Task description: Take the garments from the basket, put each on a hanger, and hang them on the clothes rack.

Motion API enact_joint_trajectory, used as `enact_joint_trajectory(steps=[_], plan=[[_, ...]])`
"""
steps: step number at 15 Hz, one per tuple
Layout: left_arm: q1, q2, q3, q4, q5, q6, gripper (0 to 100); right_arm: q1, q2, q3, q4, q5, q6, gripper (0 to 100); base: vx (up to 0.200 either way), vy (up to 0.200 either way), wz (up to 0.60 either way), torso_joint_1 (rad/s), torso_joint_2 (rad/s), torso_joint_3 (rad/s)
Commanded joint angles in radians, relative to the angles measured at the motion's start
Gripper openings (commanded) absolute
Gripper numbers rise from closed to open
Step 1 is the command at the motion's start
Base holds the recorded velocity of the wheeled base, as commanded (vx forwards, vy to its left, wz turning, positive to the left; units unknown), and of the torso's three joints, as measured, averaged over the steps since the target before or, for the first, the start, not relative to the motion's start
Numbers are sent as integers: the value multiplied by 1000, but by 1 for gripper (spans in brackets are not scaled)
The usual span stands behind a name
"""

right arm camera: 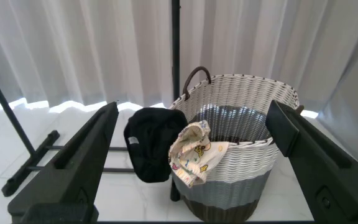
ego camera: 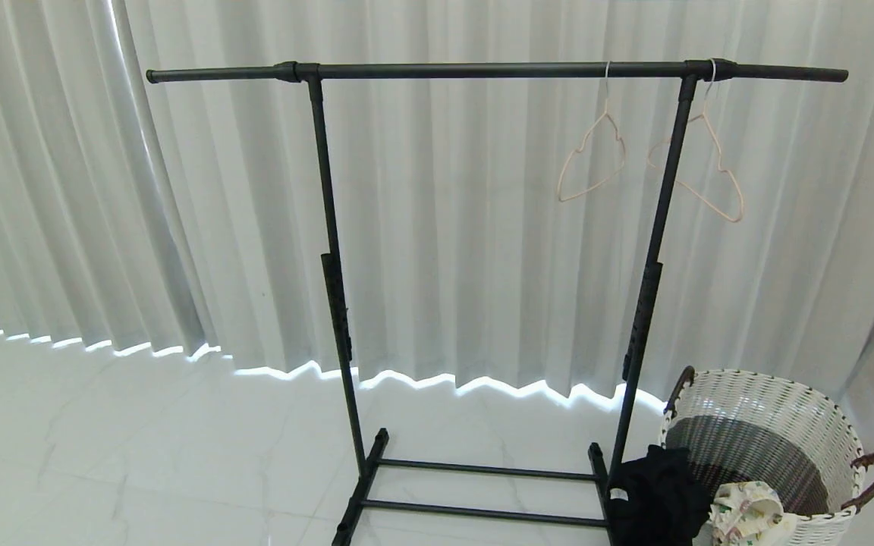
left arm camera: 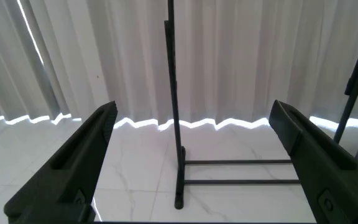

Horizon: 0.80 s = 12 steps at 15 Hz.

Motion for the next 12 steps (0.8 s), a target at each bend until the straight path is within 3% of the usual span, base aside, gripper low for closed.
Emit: enact_joint_trajectory(steps=[1,5,11,12], plan=[[0,0,0,1,0,1,100,1,0,0,2,1,-5,100,0,0,0,0,0,0],[0,0,0,9,23,1,100,1,0,0,2,5,-21,100,0,0,0,0,0,0],[0,0,0,16,25,0,100,1,0,0,2,11,-33,100,0,-200,0,2,2,0],[0,0,0,18,25,0,100,1,0,0,2,10,-19,100,0,0,0,0,0,0]])
